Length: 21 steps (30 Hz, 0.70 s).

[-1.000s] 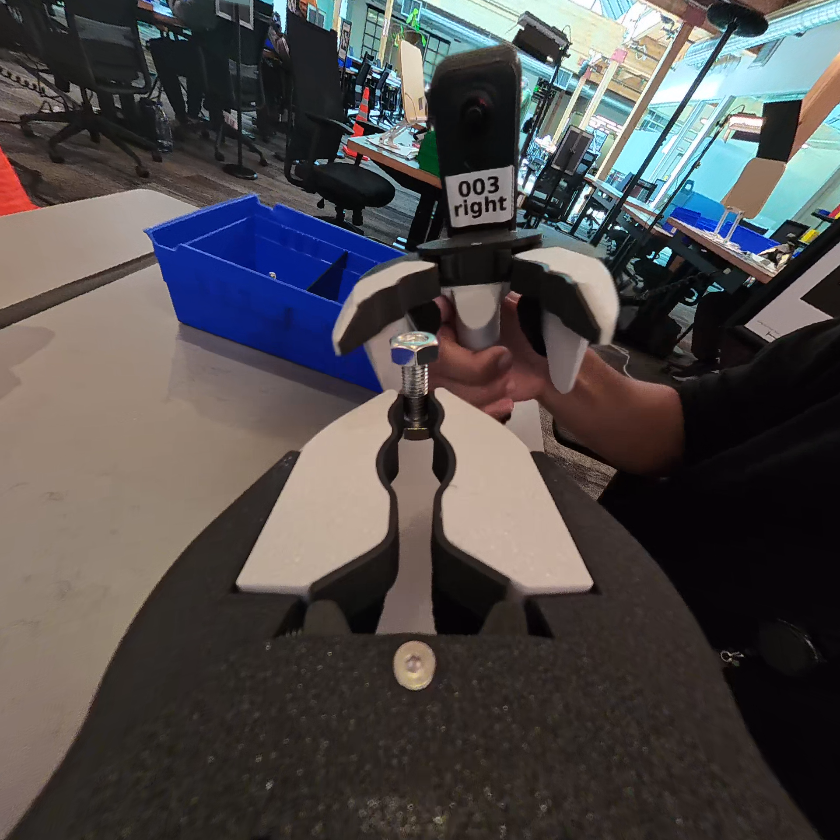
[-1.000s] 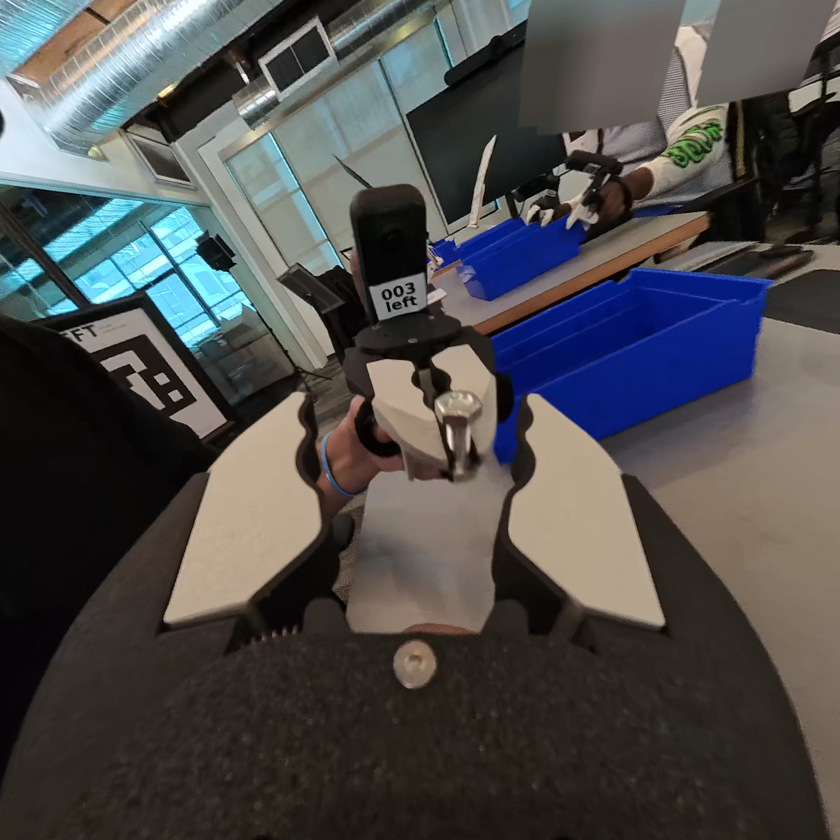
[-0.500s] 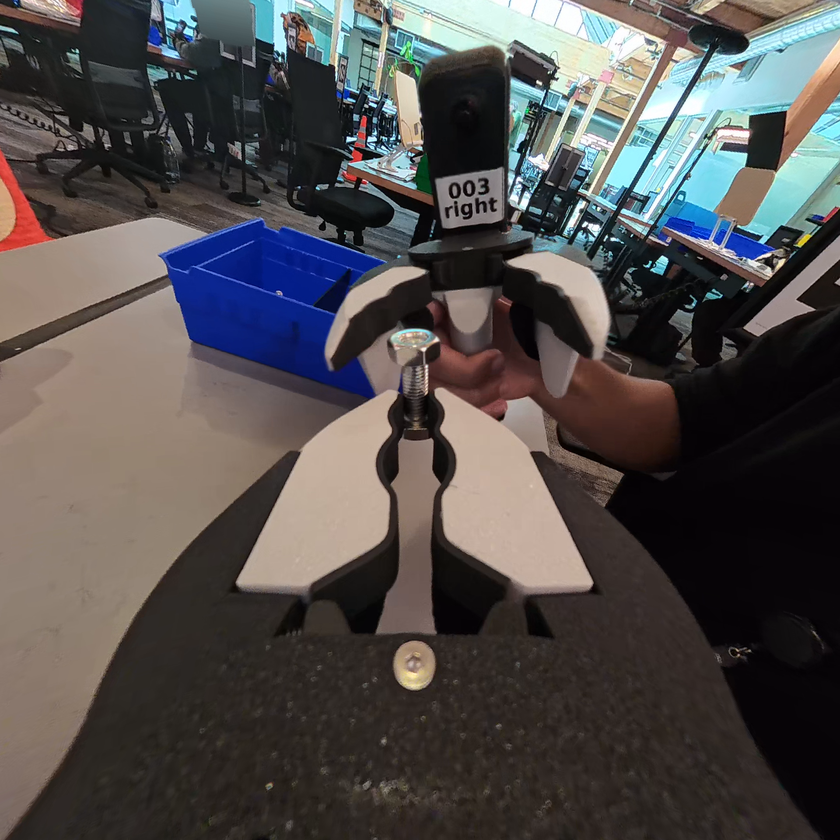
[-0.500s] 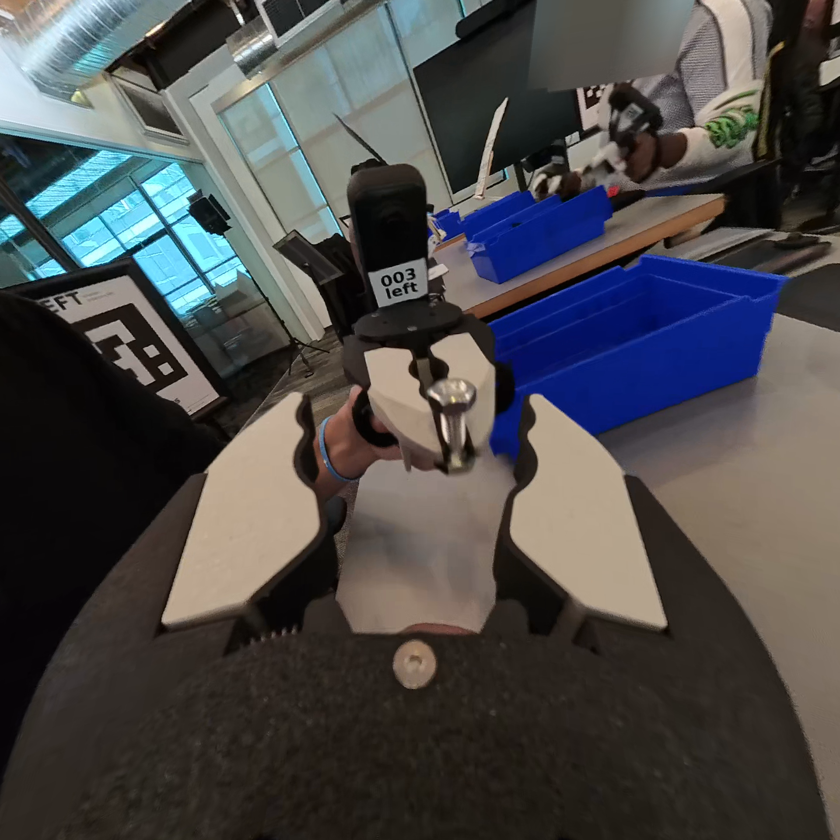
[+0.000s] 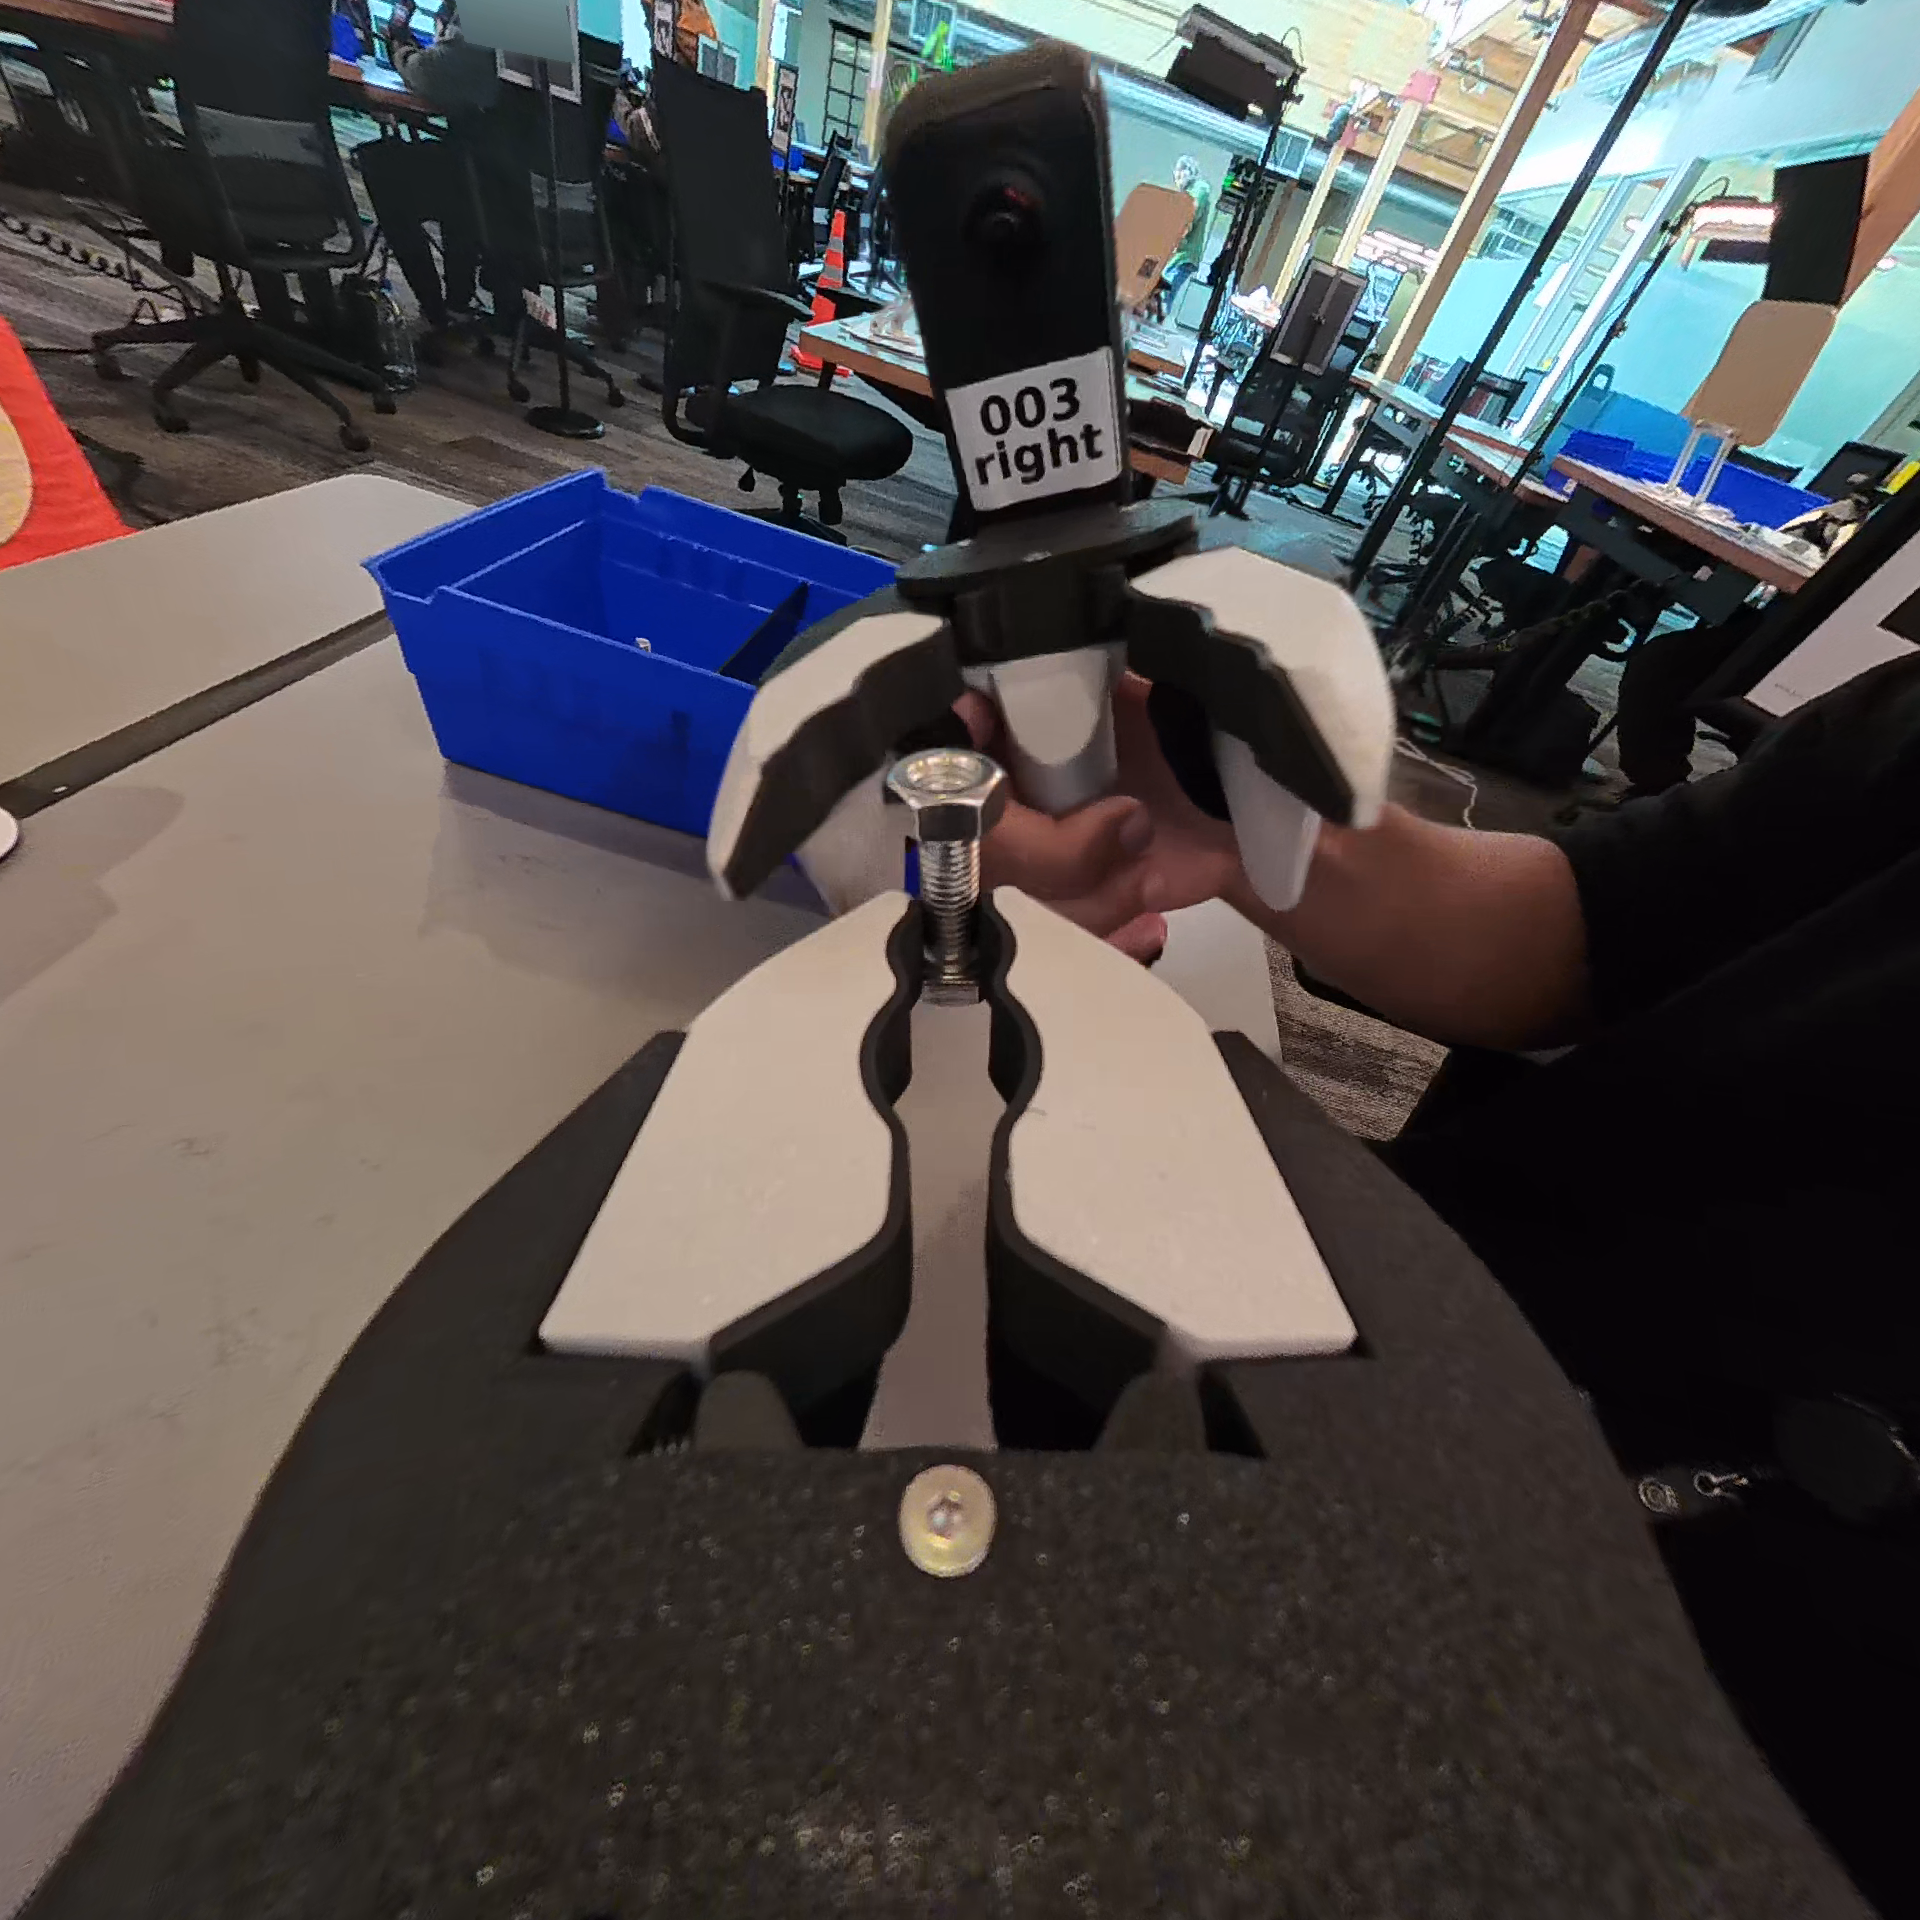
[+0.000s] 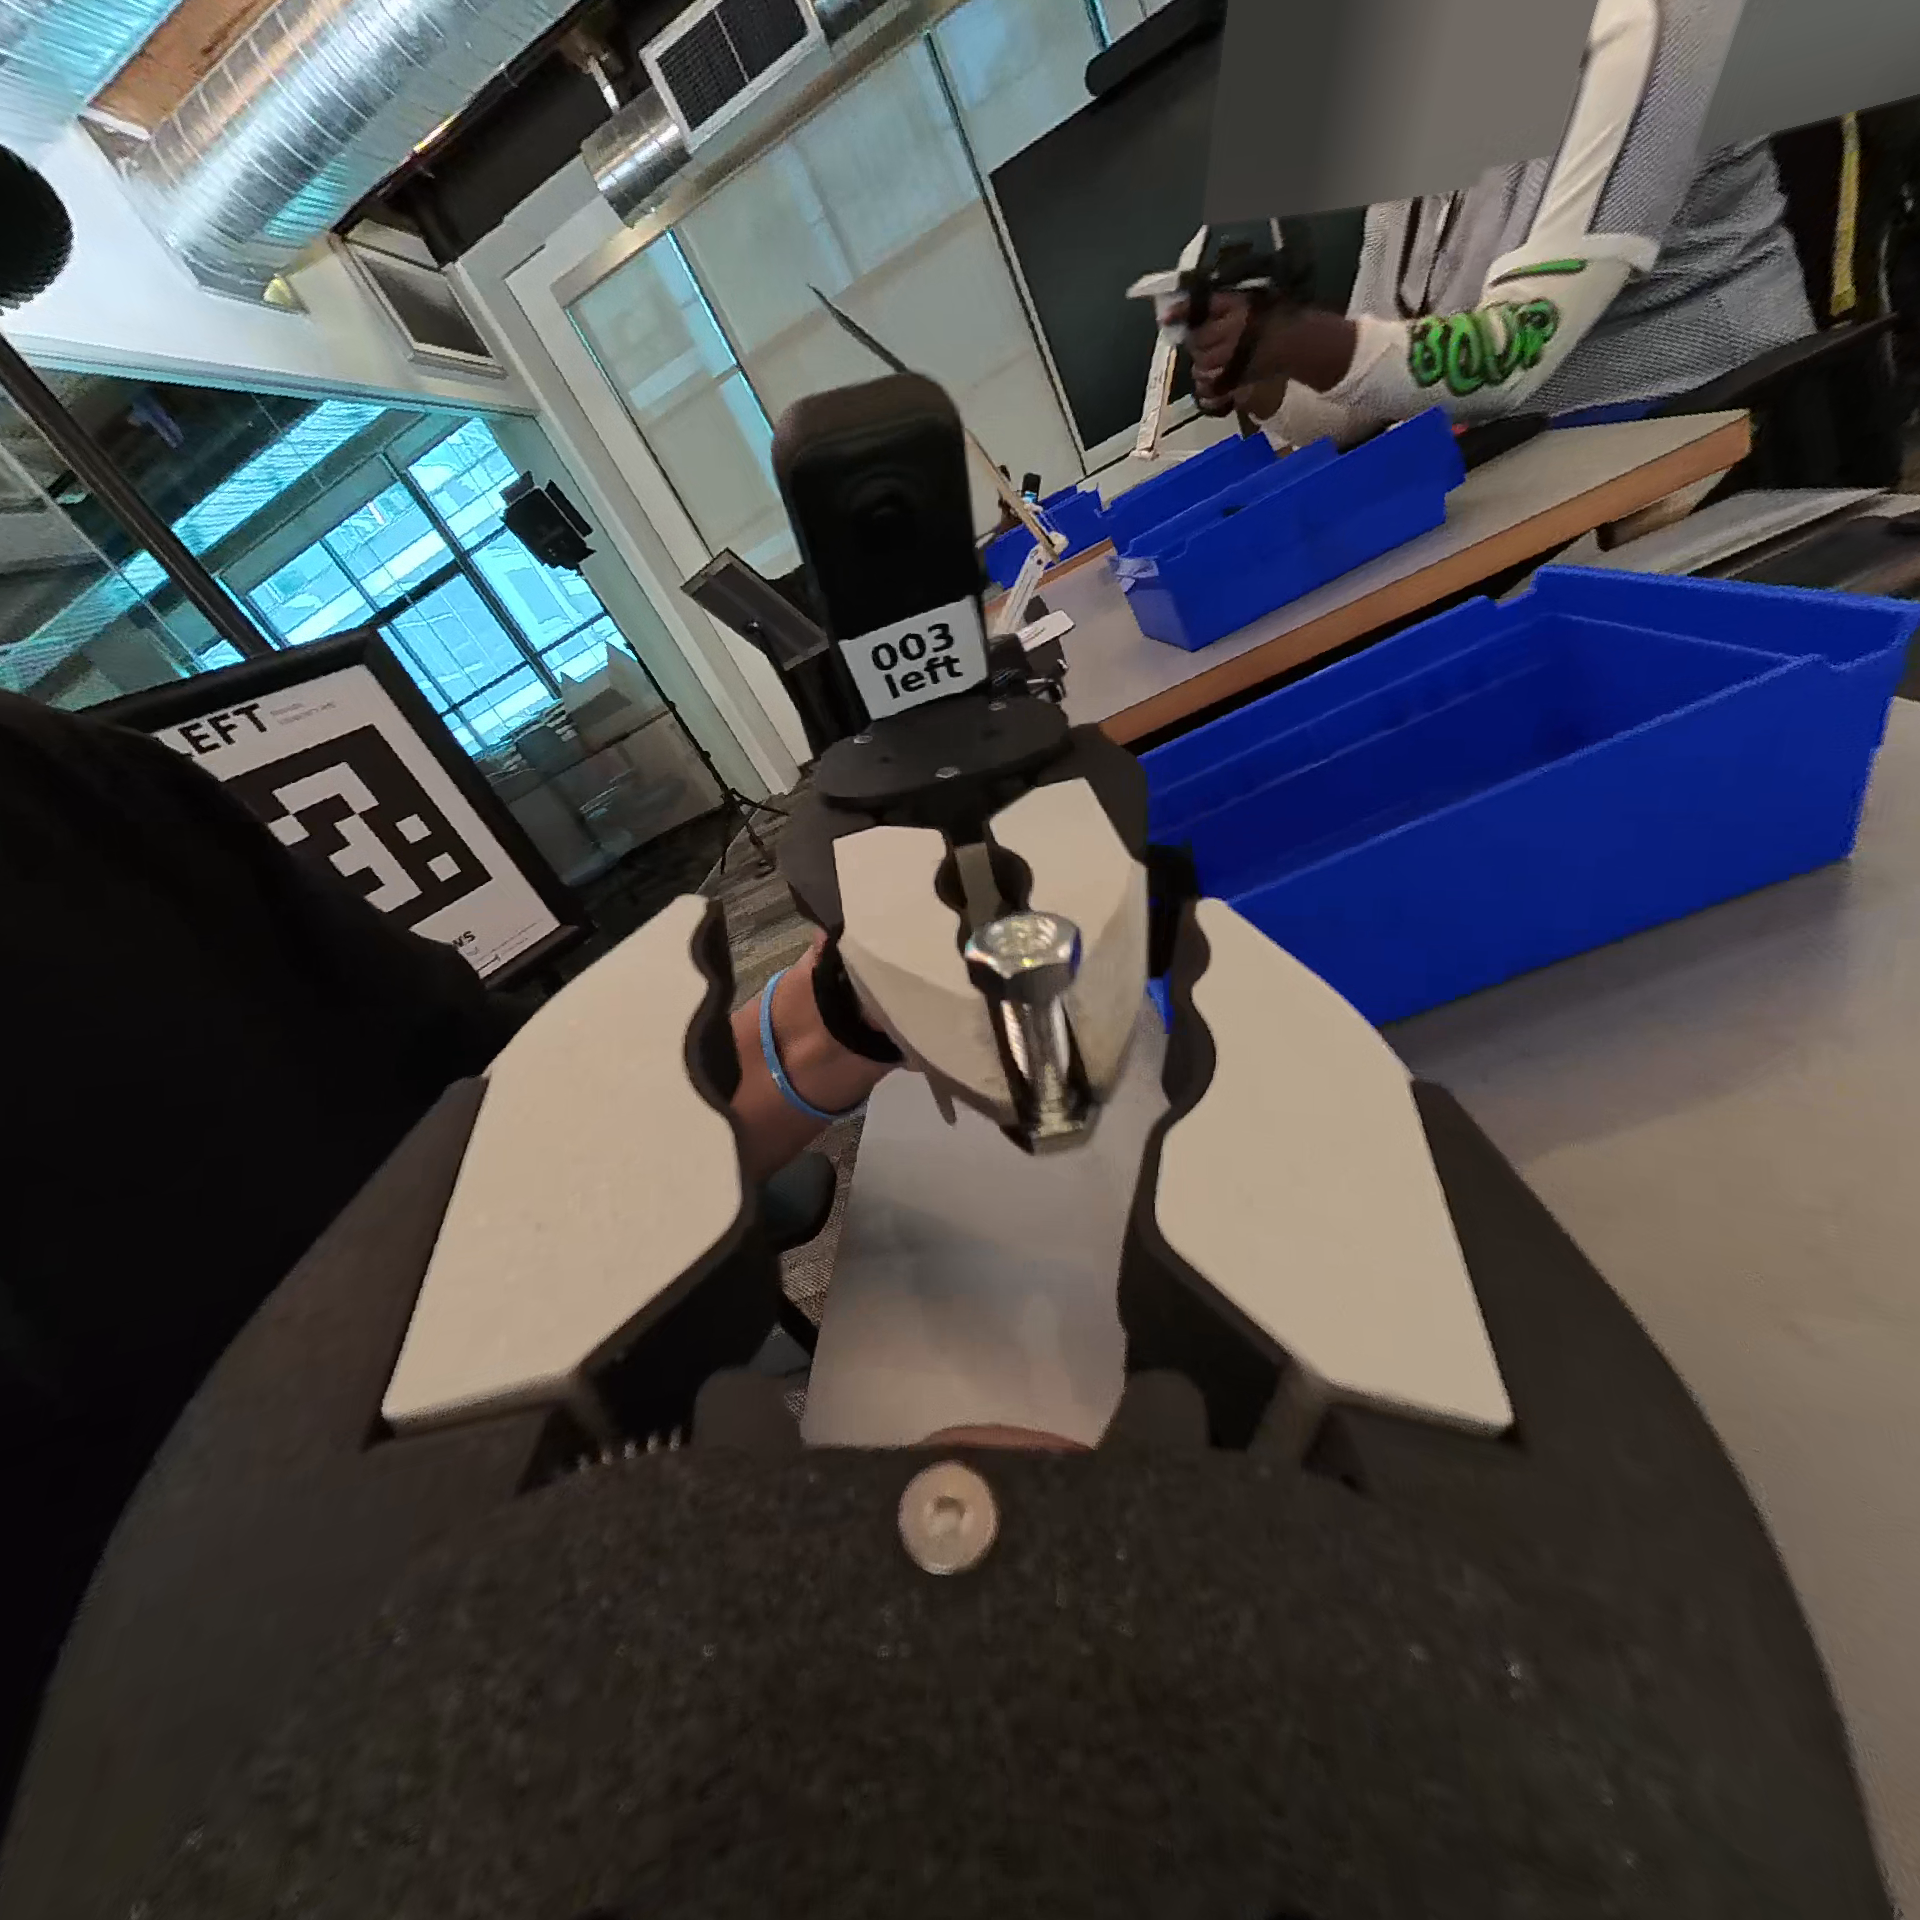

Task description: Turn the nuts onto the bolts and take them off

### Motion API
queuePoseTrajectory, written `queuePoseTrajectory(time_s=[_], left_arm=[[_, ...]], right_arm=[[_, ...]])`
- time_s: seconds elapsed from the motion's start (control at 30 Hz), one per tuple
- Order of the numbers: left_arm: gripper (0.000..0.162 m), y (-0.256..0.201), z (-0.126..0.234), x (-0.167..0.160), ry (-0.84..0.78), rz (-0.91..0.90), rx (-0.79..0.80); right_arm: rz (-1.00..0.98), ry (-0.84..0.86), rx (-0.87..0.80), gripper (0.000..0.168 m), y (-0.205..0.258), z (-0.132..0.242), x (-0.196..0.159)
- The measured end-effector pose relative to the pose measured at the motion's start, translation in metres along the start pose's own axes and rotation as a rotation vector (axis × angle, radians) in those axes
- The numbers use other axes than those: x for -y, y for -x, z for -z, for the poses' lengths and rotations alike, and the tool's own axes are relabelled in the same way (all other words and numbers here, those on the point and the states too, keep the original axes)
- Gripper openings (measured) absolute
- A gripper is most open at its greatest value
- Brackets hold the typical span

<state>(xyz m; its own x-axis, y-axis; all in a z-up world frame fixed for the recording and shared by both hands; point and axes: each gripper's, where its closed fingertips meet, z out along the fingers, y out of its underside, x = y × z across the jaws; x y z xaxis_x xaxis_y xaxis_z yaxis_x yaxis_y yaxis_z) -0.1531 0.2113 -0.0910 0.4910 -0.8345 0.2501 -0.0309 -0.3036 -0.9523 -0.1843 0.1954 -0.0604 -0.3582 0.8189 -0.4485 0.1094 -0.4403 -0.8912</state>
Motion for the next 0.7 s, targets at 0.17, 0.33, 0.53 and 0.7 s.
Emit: queuePoseTrajectory(time_s=[0.17, 0.33, 0.53, 0.7], left_arm=[[0.008, 0.001, 0.002, -0.001, -0.002, 0.007, 0.000], [0.008, 0.001, -0.002, -0.004, 0.010, 0.011, -0.003], [0.008, -0.003, -0.002, -0.002, 0.022, -0.015, 0.010], [0.008, -0.001, 0.001, -0.002, 0.010, -0.003, 0.010]], right_arm=[[0.026, -0.003, -0.041, 0.075, 0.005, 0.027, 0.003], [0.045, 0.046, -0.006, 0.079, 0.014, 0.009, -0.007], [0.052, 0.023, -0.010, 0.079, 0.007, 0.006, 0.002], [0.039, 0.030, -0.023, 0.073, 0.012, 0.031, 0.000]])
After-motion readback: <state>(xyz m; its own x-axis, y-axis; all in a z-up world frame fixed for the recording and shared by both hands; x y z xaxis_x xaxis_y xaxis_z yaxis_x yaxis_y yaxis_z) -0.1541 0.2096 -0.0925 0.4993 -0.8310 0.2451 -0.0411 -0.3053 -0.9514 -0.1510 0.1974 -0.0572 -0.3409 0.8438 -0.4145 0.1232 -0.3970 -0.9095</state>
